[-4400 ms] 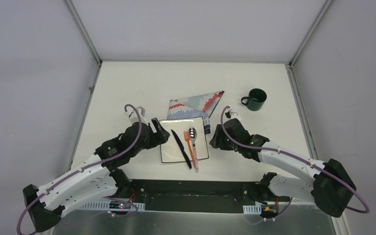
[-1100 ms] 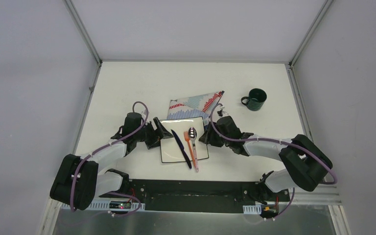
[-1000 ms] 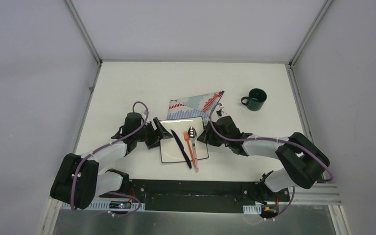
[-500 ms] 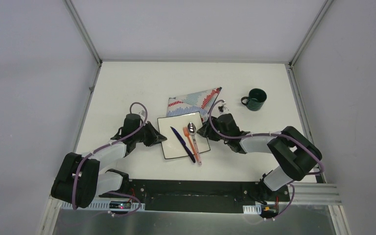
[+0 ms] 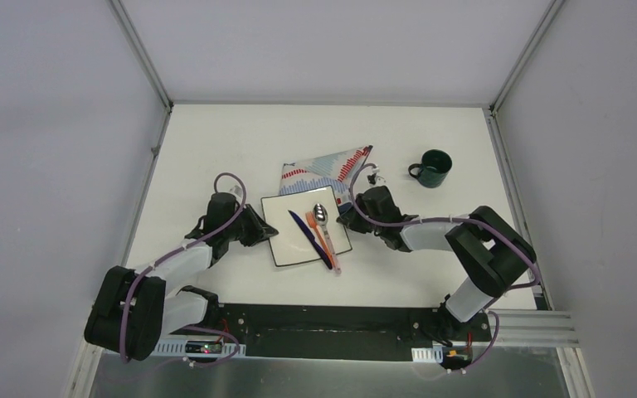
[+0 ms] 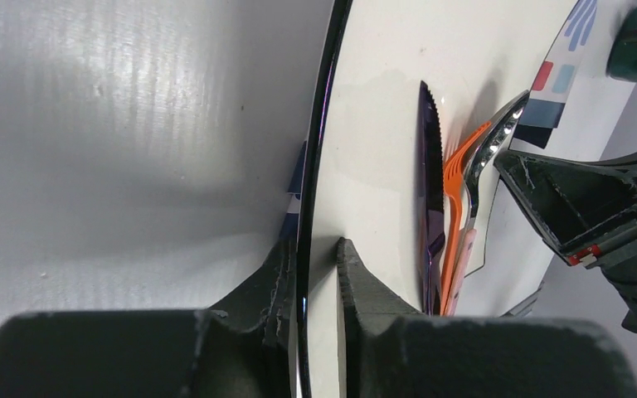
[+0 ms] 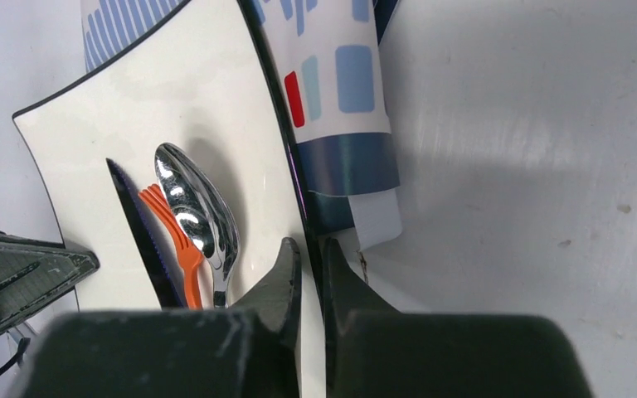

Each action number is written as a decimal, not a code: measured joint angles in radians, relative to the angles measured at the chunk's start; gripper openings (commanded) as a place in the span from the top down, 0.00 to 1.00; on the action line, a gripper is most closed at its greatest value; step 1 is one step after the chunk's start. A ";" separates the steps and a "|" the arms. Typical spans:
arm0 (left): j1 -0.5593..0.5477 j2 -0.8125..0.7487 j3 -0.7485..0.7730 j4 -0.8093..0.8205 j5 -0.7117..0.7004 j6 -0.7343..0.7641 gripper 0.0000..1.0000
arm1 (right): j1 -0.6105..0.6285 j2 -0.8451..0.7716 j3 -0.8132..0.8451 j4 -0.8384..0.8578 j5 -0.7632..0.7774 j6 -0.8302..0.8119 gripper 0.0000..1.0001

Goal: Set the dinner table for one person
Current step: Move the napkin to the center of the board.

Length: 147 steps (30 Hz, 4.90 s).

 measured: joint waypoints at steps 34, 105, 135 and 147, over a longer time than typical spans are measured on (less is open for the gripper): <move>0.035 -0.156 0.039 -0.273 -0.193 0.073 1.00 | 0.095 0.197 0.402 -0.332 0.060 -0.147 1.00; 0.179 -0.083 0.094 -0.406 -0.182 0.182 0.53 | 0.147 0.317 0.622 -0.478 0.010 -0.248 1.00; 0.177 -0.159 0.082 -0.497 -0.198 0.140 0.42 | 0.152 0.318 0.602 -0.435 -0.037 -0.233 1.00; 0.176 0.005 0.218 -0.666 -0.237 0.158 0.40 | 0.166 0.313 0.558 -0.361 -0.084 -0.201 1.00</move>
